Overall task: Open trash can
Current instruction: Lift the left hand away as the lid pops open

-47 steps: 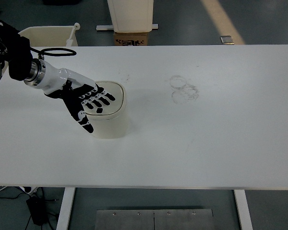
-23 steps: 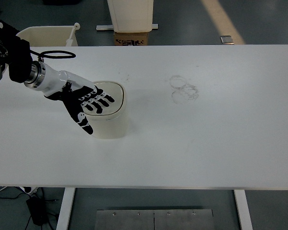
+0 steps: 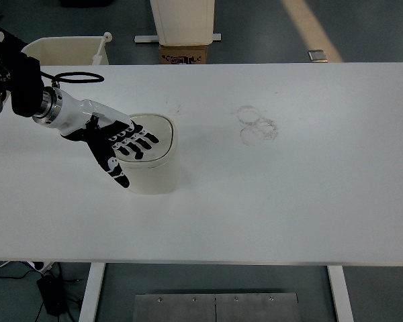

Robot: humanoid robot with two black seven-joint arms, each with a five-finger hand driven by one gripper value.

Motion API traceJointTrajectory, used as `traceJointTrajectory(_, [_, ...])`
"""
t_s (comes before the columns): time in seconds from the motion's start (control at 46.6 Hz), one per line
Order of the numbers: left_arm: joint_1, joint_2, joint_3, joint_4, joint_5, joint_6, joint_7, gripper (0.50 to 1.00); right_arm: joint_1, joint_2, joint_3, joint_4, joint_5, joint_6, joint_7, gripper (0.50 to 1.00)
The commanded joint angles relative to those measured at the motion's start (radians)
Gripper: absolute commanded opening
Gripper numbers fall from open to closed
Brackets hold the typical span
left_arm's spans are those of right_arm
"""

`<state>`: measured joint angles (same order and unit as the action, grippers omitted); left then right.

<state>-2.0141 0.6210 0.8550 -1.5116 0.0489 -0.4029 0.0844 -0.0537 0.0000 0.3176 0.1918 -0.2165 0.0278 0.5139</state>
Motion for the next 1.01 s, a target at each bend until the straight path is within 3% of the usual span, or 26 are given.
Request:
traceJointTrajectory(0.0, [-0.012, 0.006, -0.008, 0.005, -0.003, -0.002, 0.0, 1.0, 0.0, 0.0, 0.0, 0.0, 0.0, 0.0, 0.0, 0.991])
traceJointTrajectory(0.558, [-0.084, 0.034, -0.088, 0.08, -0.017, 0.004, -0.003, 1.0, 0.0, 0.0, 0.0, 0.0, 0.0, 0.0, 0.0, 0.991])
traceJointTrajectory(0.988, [0.008, 0.036, -0.232, 0.321, -0.02, 0.001, -0.012, 1.0, -0.003, 0.0, 0.0, 0.0, -0.001, 0.0, 0.0, 0.991])
